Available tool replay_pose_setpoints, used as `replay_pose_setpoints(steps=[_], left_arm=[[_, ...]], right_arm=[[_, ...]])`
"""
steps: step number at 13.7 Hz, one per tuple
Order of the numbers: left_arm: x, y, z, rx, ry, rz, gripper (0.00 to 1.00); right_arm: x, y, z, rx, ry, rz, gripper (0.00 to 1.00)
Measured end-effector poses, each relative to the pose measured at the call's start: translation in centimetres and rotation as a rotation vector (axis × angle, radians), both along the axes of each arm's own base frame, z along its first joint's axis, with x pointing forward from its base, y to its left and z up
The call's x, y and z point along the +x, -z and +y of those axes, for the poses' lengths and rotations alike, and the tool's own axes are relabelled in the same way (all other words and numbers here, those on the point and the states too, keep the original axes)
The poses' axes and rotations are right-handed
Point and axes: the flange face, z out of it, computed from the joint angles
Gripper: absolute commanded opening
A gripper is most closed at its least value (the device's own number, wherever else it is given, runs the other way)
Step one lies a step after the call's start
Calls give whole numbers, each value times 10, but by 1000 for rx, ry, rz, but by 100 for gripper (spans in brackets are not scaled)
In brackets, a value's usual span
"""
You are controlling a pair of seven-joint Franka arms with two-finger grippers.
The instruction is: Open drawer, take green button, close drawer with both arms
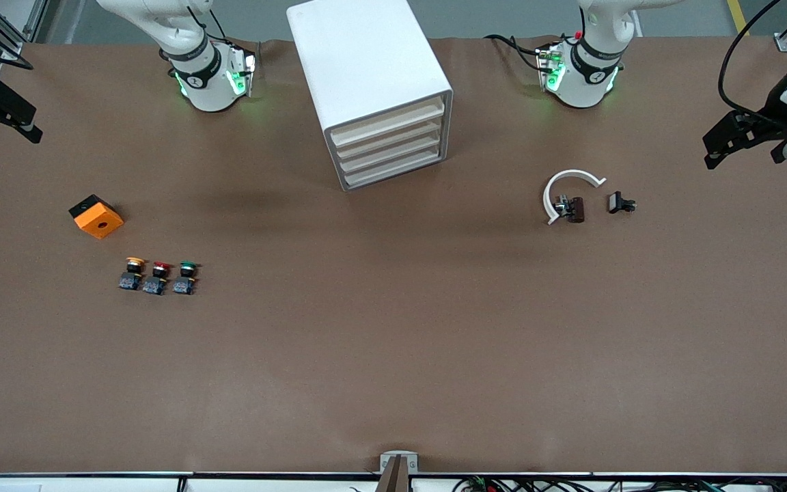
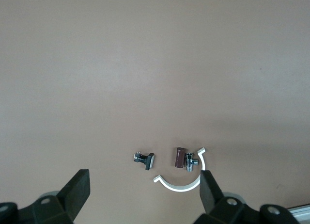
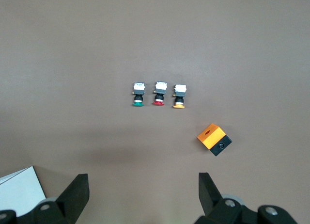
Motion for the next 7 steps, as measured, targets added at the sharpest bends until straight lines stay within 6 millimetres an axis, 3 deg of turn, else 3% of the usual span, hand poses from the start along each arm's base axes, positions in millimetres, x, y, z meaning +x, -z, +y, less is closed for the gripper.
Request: replay_pose_setpoints(steps=[7], left_arm=[[0,12,-3,-33,-4,28,100]], right_arm=[[0,1,0,0,0,1,100]])
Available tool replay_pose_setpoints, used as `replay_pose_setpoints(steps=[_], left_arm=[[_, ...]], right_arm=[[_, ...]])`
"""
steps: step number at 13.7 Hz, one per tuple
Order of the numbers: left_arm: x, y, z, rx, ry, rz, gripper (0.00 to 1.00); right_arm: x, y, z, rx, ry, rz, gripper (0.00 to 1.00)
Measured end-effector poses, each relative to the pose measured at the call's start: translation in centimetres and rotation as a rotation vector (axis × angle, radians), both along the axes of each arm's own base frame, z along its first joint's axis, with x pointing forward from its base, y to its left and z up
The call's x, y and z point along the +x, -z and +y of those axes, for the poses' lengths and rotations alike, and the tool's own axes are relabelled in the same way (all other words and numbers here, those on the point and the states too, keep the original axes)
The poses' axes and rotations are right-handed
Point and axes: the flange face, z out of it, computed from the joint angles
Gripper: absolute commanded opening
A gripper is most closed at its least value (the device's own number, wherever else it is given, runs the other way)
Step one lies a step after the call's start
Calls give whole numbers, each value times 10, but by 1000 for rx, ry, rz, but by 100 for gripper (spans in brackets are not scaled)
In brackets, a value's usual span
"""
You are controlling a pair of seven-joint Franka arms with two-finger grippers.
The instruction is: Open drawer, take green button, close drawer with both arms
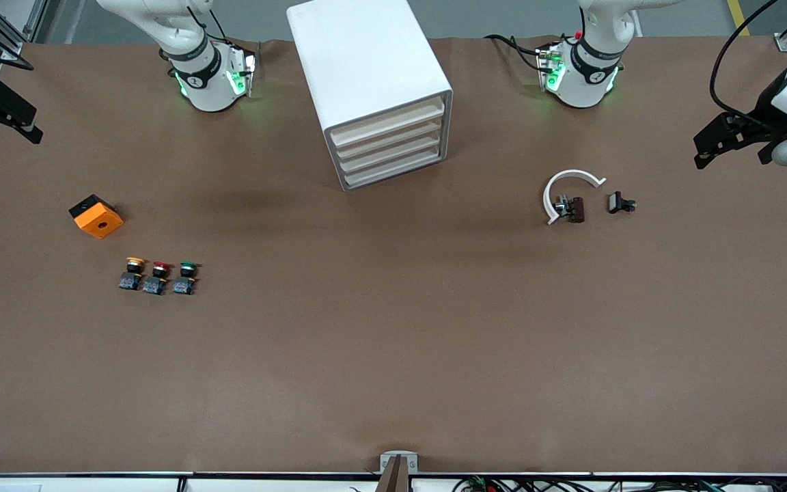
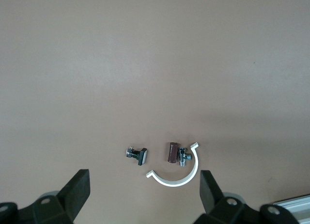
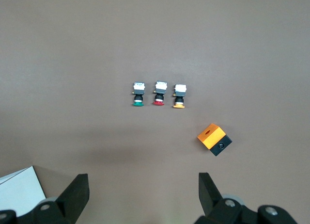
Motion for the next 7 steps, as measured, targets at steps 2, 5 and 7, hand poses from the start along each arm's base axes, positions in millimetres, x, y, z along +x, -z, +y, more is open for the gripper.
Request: replay_pose_setpoints(steps=[2,5,7], left_arm=[[1,2,-1,-1,0,5,100],[1,3,-1,-1,0,5,100],[2,0,0,-1,-1,0,100]], right_arm=[[0,0,0,0,0,0,100],[0,0,0,0,0,0,100],[0,-1,0,0,0,-2,100]])
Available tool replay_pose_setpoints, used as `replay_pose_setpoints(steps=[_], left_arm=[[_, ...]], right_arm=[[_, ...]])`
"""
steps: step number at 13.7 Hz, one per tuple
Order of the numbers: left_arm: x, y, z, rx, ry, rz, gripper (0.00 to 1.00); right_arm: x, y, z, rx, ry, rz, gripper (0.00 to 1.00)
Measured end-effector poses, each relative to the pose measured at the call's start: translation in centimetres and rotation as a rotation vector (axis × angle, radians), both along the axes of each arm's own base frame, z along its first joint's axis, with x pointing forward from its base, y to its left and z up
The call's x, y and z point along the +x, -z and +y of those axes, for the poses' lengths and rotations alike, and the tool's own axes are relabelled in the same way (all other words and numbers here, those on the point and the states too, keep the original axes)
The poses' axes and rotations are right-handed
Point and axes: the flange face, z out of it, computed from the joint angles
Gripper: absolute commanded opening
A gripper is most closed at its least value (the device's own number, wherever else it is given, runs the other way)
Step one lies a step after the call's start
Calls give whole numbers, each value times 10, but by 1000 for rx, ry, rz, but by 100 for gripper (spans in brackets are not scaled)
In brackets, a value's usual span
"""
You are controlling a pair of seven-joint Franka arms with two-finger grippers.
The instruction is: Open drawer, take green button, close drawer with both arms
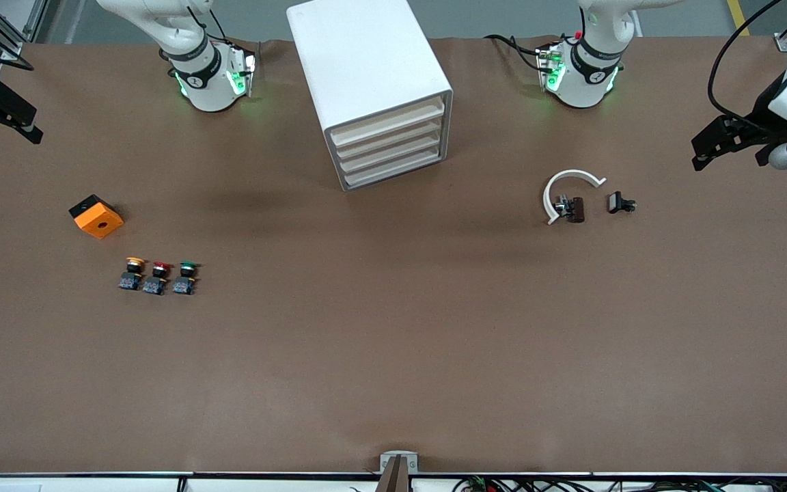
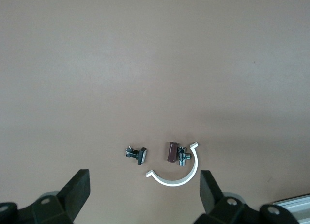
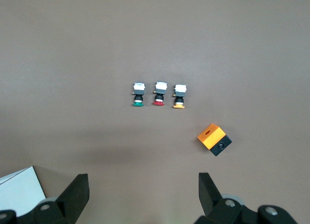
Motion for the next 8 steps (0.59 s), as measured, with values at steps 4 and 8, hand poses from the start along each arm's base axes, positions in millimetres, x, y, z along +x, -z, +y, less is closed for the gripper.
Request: replay_pose_setpoints(steps=[4,8], left_arm=[[-1,-2,-1,0,1,3,100],[-7,-10,-3,3,1,36,100]], right_arm=[[0,-1,0,0,0,-3,100],[0,-2,0,0,0,-4,100]])
